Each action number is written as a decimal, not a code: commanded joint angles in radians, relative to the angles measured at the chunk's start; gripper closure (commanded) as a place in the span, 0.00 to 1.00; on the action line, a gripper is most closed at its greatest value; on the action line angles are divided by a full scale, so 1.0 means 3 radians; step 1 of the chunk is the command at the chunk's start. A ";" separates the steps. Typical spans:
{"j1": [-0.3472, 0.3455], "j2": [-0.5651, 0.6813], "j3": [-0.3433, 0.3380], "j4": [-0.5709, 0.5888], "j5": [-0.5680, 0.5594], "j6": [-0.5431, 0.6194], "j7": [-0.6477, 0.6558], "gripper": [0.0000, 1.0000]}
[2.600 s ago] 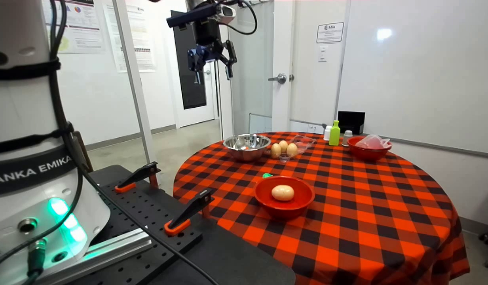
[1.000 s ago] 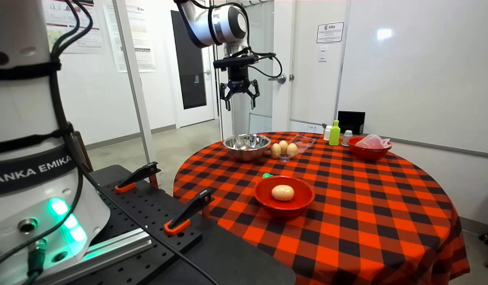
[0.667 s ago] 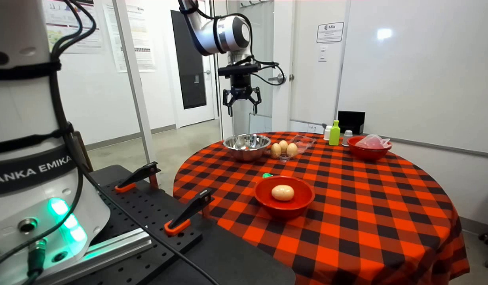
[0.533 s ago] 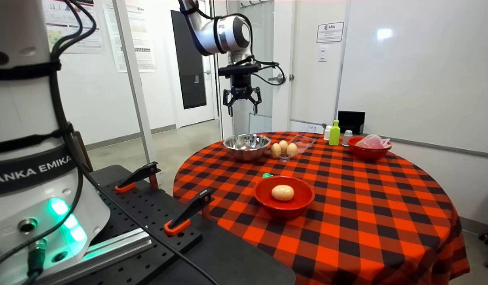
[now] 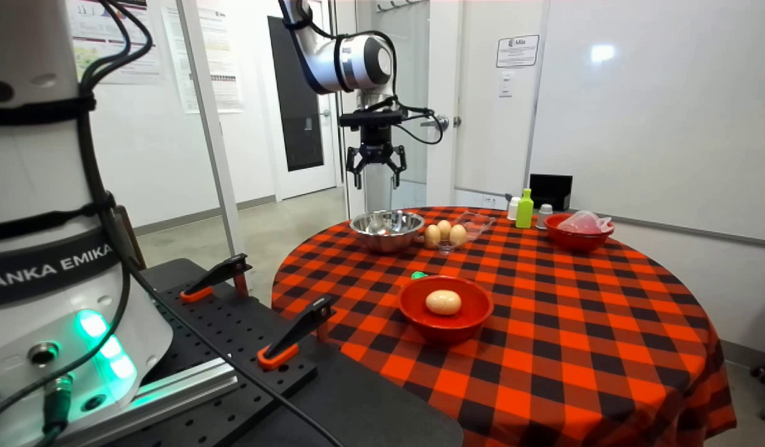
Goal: Remove the orange object from the silver bowl and place it on the table
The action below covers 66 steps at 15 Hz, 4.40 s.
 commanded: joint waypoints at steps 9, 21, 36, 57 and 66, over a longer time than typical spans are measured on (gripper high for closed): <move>0.0057 0.0385 -0.0111 0.0139 0.0096 0.0598 0.0028 0.00; 0.0156 0.0722 -0.0188 0.0482 0.0002 0.0638 0.0011 0.00; 0.0136 0.1252 -0.0210 0.1063 0.0036 0.0263 -0.0010 0.00; 0.0145 0.1384 -0.0200 0.1359 0.0051 0.0017 0.0024 0.62; 0.0209 0.0572 -0.0242 0.0622 0.0020 0.0036 0.0268 0.62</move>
